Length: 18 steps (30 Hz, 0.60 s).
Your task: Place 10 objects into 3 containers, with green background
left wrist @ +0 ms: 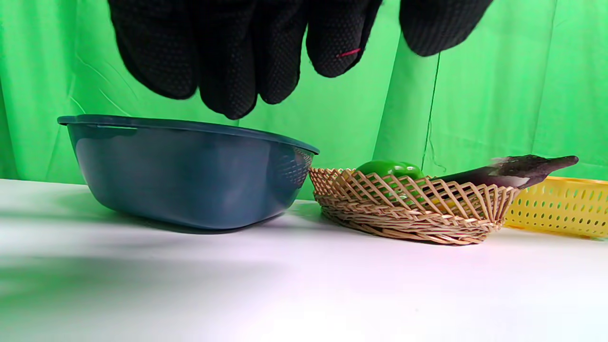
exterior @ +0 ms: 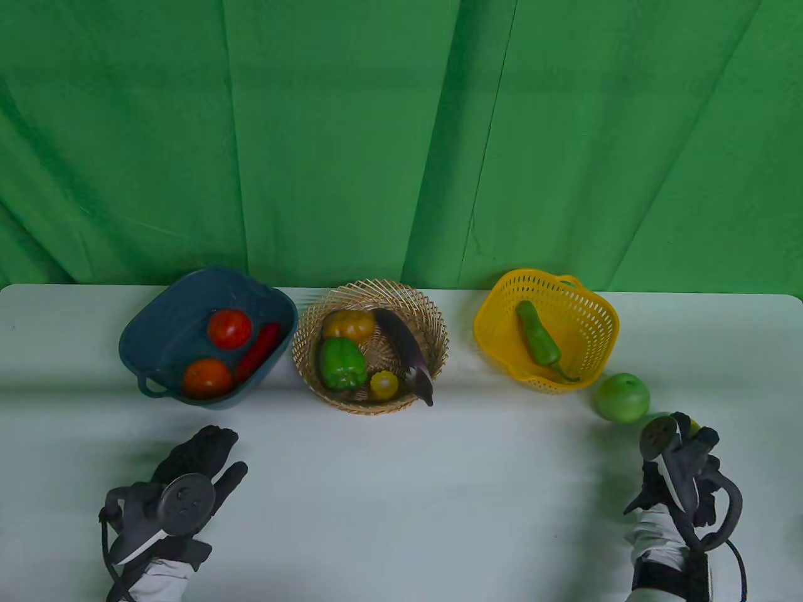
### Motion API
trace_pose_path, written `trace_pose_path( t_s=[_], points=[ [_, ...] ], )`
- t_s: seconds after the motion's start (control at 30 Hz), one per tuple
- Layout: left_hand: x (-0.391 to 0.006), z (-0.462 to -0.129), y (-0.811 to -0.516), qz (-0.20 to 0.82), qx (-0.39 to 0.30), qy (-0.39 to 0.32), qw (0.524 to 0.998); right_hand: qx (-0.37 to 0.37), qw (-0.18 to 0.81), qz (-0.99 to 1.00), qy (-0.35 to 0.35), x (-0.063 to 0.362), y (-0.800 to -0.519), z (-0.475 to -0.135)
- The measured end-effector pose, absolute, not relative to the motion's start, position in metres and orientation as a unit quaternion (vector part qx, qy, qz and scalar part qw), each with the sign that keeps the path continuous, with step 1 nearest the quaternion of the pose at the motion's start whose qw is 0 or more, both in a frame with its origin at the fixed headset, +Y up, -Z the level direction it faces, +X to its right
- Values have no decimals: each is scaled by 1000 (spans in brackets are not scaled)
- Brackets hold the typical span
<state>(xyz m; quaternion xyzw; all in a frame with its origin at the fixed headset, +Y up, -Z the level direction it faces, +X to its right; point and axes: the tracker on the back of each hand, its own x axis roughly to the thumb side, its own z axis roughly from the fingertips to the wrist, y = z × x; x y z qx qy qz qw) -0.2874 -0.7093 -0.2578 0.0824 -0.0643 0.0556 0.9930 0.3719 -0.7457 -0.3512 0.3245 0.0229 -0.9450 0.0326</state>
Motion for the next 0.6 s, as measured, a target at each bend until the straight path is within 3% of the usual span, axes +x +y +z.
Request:
trace_pose_path(
  t_s=[0.6],
  points=[
    [-291, -256, -707, 58, 98, -62, 992, 270, 46, -957, 94, 327, -692, -375]
  ],
)
